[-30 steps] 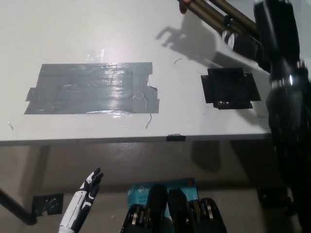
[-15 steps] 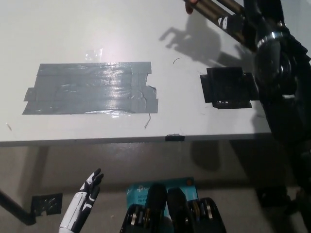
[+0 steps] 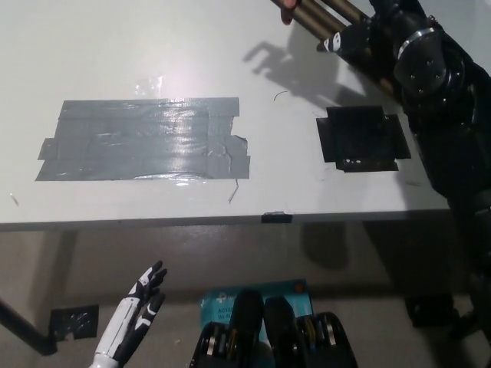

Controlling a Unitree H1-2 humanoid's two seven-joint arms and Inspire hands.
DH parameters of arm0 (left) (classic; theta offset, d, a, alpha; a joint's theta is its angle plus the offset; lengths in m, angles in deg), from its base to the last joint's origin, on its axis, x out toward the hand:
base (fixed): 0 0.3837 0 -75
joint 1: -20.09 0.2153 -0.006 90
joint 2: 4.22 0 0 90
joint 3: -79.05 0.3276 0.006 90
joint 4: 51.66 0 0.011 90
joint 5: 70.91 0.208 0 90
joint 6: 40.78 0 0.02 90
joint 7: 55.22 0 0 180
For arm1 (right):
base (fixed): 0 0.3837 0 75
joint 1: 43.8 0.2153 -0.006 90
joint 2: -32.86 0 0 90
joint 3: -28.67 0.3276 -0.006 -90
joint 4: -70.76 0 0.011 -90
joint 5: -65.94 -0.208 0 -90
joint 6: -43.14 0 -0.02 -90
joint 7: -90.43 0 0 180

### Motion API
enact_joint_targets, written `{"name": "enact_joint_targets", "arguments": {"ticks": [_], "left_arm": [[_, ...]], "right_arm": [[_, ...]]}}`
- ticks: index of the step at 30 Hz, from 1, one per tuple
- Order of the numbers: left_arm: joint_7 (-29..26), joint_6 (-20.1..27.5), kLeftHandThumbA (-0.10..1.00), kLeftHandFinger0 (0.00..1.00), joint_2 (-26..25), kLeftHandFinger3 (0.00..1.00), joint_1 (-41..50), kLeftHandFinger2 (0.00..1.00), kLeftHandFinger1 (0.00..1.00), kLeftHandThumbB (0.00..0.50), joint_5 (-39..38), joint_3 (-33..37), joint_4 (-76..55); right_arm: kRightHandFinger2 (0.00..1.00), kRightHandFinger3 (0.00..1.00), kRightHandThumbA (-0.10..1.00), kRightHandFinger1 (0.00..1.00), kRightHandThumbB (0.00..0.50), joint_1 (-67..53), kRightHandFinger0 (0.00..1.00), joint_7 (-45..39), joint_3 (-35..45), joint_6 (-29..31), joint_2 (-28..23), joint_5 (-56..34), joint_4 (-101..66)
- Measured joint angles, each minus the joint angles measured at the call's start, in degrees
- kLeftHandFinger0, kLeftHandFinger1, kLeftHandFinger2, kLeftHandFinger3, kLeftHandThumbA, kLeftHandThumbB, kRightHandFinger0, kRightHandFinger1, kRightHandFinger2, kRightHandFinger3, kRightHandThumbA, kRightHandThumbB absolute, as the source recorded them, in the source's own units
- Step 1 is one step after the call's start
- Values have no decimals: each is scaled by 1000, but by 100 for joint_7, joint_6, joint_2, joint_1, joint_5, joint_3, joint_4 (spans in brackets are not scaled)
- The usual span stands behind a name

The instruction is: A person hands a tripod to the robot which it grabs with its right hand and places in the middle of the table in front of it

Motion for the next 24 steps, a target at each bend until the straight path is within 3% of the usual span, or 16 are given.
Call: {"name": "enact_joint_targets", "arguments": {"ticks": [3,5,7,10,19,24], "left_arm": [[3,-5,924,1000,1,1000,-3,1000,1000,262,0,0,-4],[2,-4,923,1000,0,1000,-8,1000,1000,255,2,-1,-4],[2,-4,924,1000,2,1000,-25,1000,1000,255,8,0,-4],[2,-6,922,1000,0,1000,-61,1000,1000,247,11,-2,-5],[1,-22,932,1000,3,1000,-61,1000,1000,273,40,-1,-15],[1,-31,900,1000,3,1000,-70,1000,1000,247,51,-5,-33]], "right_arm": [[1000,1000,1000,1000,500,62,1000,-123,-32,-72,-76,-105,248],[1000,1000,1000,1000,466,62,1000,-163,-31,-95,-97,-161,254],[1000,1000,1000,1000,463,62,1000,-220,-18,-120,-119,-230,245],[1000,1000,1000,1000,500,62,1000,-302,-13,-128,-164,-367,217],[1000,1000,1000,1000,500,220,1000,-370,-546,-188,-313,-293,549],[1000,1000,700,1000,484,377,1000,-262,-1005,-198,-280,-125,1208]]}}
